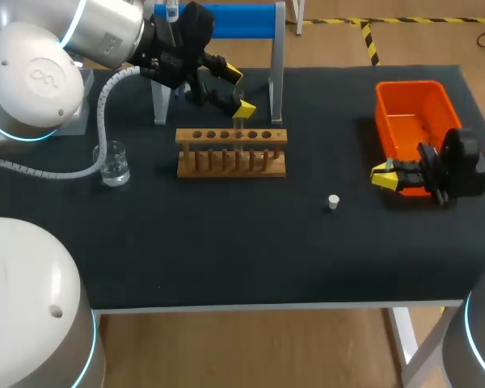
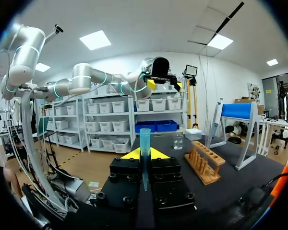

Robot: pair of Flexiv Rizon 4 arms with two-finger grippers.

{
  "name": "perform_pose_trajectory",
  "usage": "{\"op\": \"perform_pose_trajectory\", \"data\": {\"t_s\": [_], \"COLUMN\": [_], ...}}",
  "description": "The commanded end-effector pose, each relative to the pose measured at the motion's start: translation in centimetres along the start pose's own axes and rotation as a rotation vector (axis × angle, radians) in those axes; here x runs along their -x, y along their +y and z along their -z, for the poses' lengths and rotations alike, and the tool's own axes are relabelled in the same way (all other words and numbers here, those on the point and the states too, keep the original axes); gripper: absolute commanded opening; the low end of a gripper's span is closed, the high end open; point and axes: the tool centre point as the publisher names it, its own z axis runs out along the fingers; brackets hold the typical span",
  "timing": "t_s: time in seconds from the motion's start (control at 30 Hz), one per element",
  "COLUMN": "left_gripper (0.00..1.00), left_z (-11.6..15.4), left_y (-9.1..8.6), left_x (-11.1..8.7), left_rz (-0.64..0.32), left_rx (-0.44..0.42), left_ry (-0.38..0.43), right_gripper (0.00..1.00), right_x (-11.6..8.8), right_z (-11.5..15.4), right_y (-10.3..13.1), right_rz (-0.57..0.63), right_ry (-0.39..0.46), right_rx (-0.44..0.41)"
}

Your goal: Invert the test tube, pick up the pipette, mount the tip to pipette, aspirate from beaker and dispense into the tube, eject the tip, return the pipette, and cap with the stopper.

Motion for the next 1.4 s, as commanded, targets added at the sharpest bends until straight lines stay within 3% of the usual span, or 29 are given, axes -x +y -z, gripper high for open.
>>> {"op": "perform_pose_trajectory", "data": {"t_s": [0.03, 0.33, 0.6, 1.13, 1.4], "left_gripper": [1.0, 1.0, 1.0, 1.0, 1.0], "left_z": [0.8, 6.2, 8.7, 10.1, 9.8], "left_y": [1.4, 6.7, 8.9, 9.8, 9.4], "left_x": [1.9, 9.1, 13.0, 18.1, 19.8], "left_rz": [0.047, 0.216, 0.312, 0.477, 0.523], "left_rx": [0.01, 0.008, -0.002, -0.098, -0.117], "left_ry": [-0.034, -0.273, -0.489, -0.962, -1.129], "right_gripper": [0.0, 0.0, 0.0, 0.0, 0.0], "right_x": [-0.1, -0.1, -0.1, -0.1, -0.1], "right_z": [0.1, 0.1, 0.1, 0.1, 0.1], "right_y": [0.0, 0.0, 0.0, 0.0, 0.0], "right_rz": [0.001, 0.001, 0.001, 0.001, 0.001], "right_ry": [0.001, 0.001, 0.001, 0.001, 0.001], "right_rx": [0.0, 0.0, 0.0, 0.0, 0.0]}}
